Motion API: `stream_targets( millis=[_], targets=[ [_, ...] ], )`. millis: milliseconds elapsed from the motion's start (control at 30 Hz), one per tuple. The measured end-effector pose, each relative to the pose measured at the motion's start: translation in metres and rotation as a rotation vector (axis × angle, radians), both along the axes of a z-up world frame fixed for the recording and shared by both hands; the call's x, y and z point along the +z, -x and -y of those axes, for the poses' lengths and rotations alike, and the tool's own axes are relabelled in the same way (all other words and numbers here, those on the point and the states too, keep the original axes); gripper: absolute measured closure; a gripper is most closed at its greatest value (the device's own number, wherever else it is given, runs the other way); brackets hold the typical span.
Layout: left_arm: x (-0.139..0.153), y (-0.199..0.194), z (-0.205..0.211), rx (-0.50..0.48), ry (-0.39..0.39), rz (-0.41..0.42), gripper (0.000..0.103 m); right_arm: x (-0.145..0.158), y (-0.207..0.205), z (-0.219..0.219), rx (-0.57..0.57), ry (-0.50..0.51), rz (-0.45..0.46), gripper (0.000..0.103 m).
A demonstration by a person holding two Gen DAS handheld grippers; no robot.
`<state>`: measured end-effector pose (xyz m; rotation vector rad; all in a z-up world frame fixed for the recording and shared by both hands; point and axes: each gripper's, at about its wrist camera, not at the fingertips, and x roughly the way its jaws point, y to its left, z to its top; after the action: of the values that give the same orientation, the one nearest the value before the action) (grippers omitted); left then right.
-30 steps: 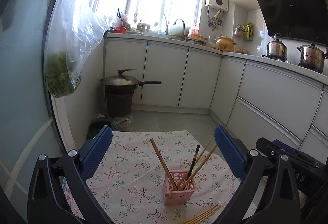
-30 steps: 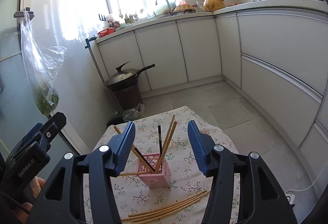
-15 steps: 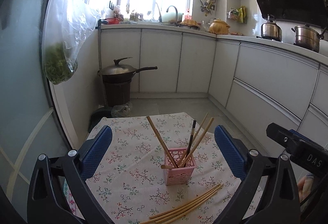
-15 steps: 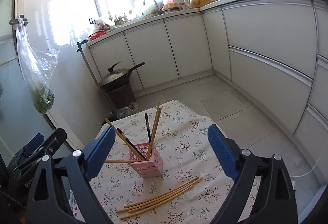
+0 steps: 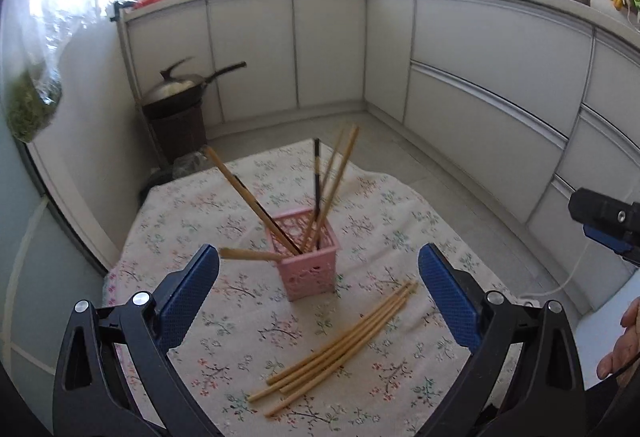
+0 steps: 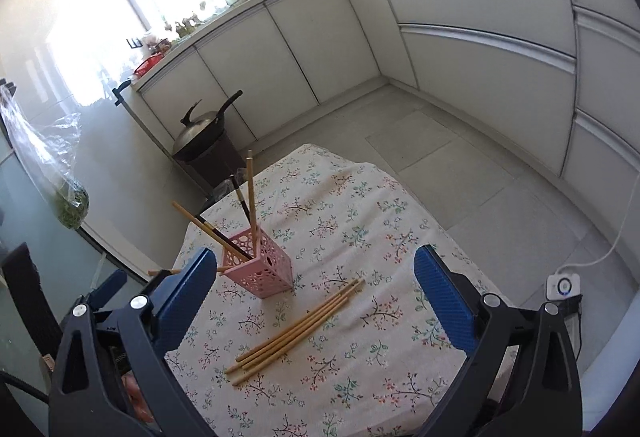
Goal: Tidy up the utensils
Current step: 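Lower the left gripper onto the remaining chopsticks on the cloth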
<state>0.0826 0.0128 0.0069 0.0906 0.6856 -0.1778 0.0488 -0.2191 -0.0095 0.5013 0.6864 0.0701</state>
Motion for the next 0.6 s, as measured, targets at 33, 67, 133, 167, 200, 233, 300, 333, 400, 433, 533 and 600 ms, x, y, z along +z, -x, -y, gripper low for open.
stream_targets(
  millis=[33, 67, 133, 167, 200, 233, 300, 333, 400, 433, 533, 600],
  targets=[
    [-0.007, -0.004, 0.006, -0.030, 0.004, -0.040, 0.007, -0.003, 0.002, 0.007, -0.015, -0.011, -0.007, 0.007],
    [-0.014, -0.007, 0.013, -0.050, -0.003, -0.068, 0.007, -0.004, 0.003, 0.013, -0.029, -0.026, -0.014, 0.007],
    [-0.028, -0.010, 0.029, -0.083, -0.046, -0.105, 0.007, -0.006, 0.003, 0.025, -0.051, -0.056, -0.028, 0.007],
    [-0.034, -0.012, 0.036, -0.101, -0.065, -0.118, 0.007, -0.006, 0.003, 0.030, -0.060, -0.065, -0.033, 0.007],
    [-0.040, -0.014, 0.044, -0.124, -0.085, -0.136, 0.007, -0.008, 0.003, 0.035, -0.071, -0.070, -0.039, 0.007],
    [-0.046, -0.016, 0.052, -0.145, -0.103, -0.152, 0.007, -0.009, 0.004, 0.039, -0.080, -0.072, -0.046, 0.007],
    [-0.059, -0.018, 0.066, -0.183, -0.133, -0.185, 0.007, -0.011, 0.004, 0.046, -0.090, -0.086, -0.059, 0.007],
    [-0.066, -0.020, 0.074, -0.204, -0.150, -0.207, 0.007, -0.013, 0.005, 0.052, -0.095, -0.100, -0.065, 0.007],
    [-0.079, -0.024, 0.088, -0.243, -0.178, -0.252, 0.007, -0.016, 0.008, 0.064, -0.110, -0.129, -0.076, 0.007],
    [-0.085, -0.027, 0.095, -0.263, -0.190, -0.272, 0.007, -0.017, 0.010, 0.070, -0.119, -0.140, -0.080, 0.007],
    [-0.105, -0.037, 0.118, -0.331, -0.229, -0.339, 0.007, -0.021, 0.013, 0.089, -0.163, -0.172, -0.095, 0.007],
    [-0.116, -0.043, 0.129, -0.349, -0.247, -0.375, 0.007, -0.025, 0.014, 0.101, -0.190, -0.222, -0.111, 0.007]
  ],
)
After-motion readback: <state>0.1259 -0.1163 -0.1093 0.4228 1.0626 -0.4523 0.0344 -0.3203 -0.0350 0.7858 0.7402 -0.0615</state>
